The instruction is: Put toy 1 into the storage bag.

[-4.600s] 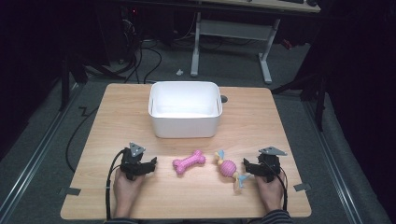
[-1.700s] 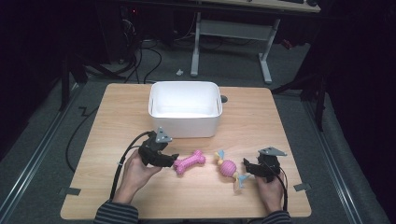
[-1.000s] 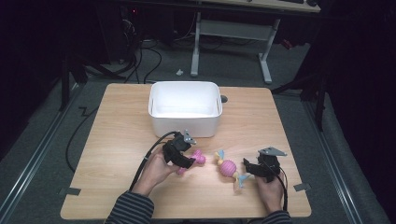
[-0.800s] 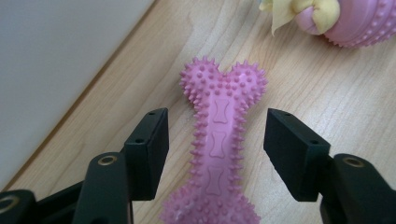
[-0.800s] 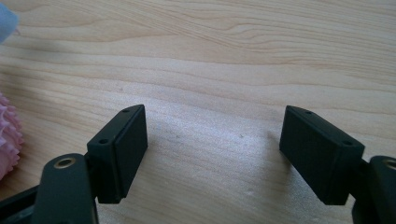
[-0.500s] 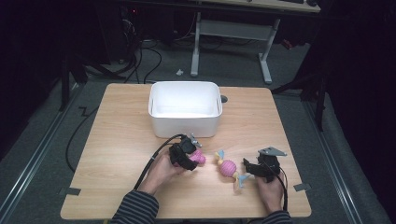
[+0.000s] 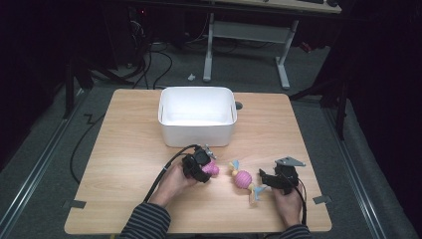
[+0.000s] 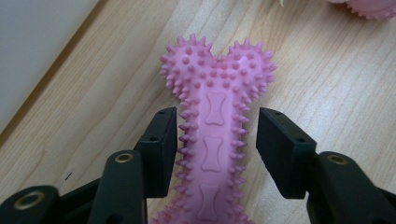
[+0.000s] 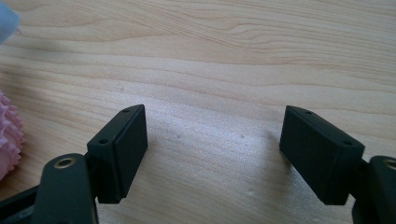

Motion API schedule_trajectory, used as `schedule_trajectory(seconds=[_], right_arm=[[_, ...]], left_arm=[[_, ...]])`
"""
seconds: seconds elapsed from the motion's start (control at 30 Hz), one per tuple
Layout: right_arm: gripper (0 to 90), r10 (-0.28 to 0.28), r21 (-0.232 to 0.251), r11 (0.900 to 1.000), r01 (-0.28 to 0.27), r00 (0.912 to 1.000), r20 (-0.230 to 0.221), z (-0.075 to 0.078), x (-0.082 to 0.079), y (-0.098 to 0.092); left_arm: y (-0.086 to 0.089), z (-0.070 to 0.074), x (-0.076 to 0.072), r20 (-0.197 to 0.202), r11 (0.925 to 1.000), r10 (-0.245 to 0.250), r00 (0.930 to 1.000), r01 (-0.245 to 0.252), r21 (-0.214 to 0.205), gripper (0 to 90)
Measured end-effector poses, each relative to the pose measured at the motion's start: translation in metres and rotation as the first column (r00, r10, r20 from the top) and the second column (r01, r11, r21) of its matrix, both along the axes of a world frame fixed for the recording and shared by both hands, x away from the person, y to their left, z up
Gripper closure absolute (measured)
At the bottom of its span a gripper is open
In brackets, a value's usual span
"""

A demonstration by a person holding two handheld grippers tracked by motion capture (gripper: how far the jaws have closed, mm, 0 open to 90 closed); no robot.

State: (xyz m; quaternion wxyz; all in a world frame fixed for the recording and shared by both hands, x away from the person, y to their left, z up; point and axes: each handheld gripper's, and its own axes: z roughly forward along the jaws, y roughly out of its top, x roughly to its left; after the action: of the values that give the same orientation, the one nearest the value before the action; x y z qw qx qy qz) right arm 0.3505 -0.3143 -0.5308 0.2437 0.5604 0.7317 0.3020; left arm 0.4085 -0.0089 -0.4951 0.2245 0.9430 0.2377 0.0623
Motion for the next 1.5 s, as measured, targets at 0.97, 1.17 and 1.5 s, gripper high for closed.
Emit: schedule_trajectory(seconds=[0.97,1.17,1.5], right_arm=[[23.3,-0.003,0.000,1.0000,0.003,1.0000,-0.001,0.000,0.000,0.000],[23.3,-0.002,0.000,1.0000,0.002,1.0000,0.001,0.000,0.000,0.001],[23.3,0.003,0.002,1.0000,-0.003,1.0000,0.000,0.000,0.000,0.001]], left_arm=[[0.012,0.013,-0.006,0.048,0.9982,0.015,0.9987,-0.012,-0.059,58.9],[0.022,0.025,-0.008,0.061,0.9939,0.041,0.9973,-0.035,-0.105,58.9],[0.037,0.040,-0.011,0.072,0.9894,0.071,0.9948,-0.061,-0.132,59.0]])
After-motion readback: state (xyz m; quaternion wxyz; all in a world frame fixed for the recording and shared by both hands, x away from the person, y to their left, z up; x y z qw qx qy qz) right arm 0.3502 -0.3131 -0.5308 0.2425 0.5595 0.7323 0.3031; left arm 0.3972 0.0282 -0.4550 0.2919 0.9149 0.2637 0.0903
